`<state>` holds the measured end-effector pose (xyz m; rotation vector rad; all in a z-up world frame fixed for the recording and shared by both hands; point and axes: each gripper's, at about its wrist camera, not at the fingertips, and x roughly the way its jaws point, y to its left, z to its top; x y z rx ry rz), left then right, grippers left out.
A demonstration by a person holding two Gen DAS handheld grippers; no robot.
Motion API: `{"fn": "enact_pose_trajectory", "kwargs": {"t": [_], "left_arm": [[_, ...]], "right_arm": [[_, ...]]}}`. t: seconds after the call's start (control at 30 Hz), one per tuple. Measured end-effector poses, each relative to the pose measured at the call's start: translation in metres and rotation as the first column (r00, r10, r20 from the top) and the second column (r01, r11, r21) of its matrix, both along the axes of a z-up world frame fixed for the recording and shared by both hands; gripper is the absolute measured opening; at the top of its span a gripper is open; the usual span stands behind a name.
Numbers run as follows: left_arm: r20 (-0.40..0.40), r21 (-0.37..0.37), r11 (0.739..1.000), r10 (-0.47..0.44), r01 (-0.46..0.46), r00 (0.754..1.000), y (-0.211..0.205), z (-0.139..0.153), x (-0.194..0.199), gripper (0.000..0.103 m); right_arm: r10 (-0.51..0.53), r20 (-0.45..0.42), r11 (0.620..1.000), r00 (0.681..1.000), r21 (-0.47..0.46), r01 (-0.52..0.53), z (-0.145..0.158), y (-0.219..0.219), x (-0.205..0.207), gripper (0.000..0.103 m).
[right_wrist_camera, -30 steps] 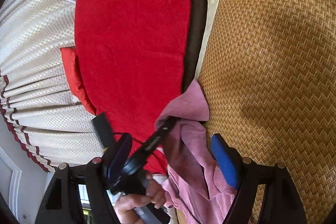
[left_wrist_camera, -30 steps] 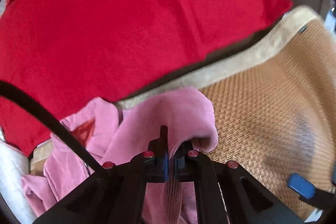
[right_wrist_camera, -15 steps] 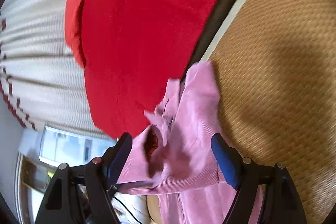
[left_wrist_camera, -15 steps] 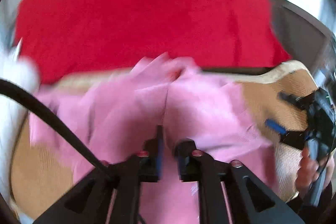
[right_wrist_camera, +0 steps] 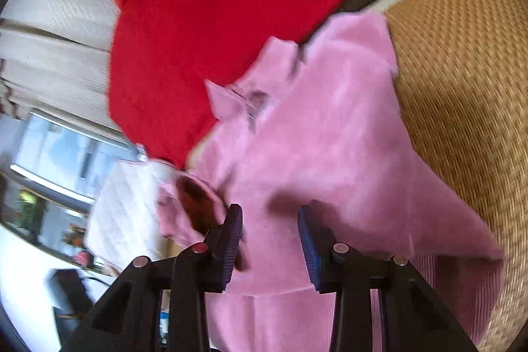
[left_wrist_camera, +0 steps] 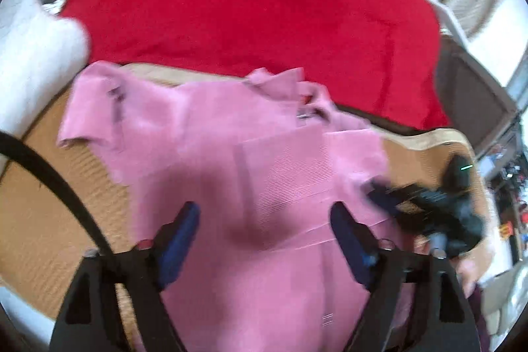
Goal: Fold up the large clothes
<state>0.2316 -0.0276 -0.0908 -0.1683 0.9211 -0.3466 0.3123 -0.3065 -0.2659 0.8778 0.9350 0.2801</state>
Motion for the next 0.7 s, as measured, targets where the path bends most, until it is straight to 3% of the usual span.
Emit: {"fn": "enact_pose_trajectory", "kwargs": {"t": [0.07,0.13,0.23,0.37,0.47,0.5,0.57,0.63,0.7], "left_arm": [[-0.008,0.019,0.999,-0.028,0.028,1.0,-0.019,-0.004,0.01,0.088],[-0.064,0.093,0.994,-0.045,0.051,0.997,-0.047,-0.022,0.022,0.088],[-0.124,0.139,0.989,-0.037,0.054,0.992,-0.071,-0.049,0.036,0.088],[-0.08,0.091,0.995,0.046,-0.038,0.996,-0.075,-0.049,0.046,0.088],[-0.107,0.147,0.989,0.032,-0.016,0.994,-0.086,-0.057,0.064,0.086],[-0.109,0.178,0.984,0.043,-0.023,0.993,-0.089,-0.062,0.07,0.08],[-0.101,0.206,0.979,0.032,-0.01,0.994,-0.086,-0.065,0.076,0.038],[-0.121,0.242,0.97,0.025,0.005,0.992,-0.075,-0.062,0.078,0.03],[-0.094,0.237,0.971,0.002,0.02,0.996,-0.056,-0.047,0.074,0.029]], "right_arm": [[-0.026,-0.073,1.0,0.997,-0.001,0.026,-0.015,-0.004,0.002,0.035],[-0.047,-0.092,0.995,0.995,0.088,0.055,-0.027,-0.015,0.004,0.033],[-0.05,-0.092,0.995,0.994,0.081,0.057,-0.027,-0.02,0.003,0.033],[-0.032,-0.096,0.996,0.995,0.076,0.039,-0.028,-0.016,0.006,0.033],[-0.025,-0.1,0.995,0.995,0.099,0.035,-0.03,-0.022,0.002,0.032],[-0.022,-0.101,0.994,0.995,0.106,0.033,-0.032,-0.025,-0.001,0.032],[-0.015,-0.102,0.994,0.995,0.109,0.026,-0.031,-0.027,-0.003,0.032],[-0.01,-0.103,0.994,0.995,0.104,0.02,-0.031,-0.027,-0.004,0.032],[-0.005,-0.101,0.996,0.995,0.09,0.014,-0.029,-0.026,-0.005,0.032]]}}
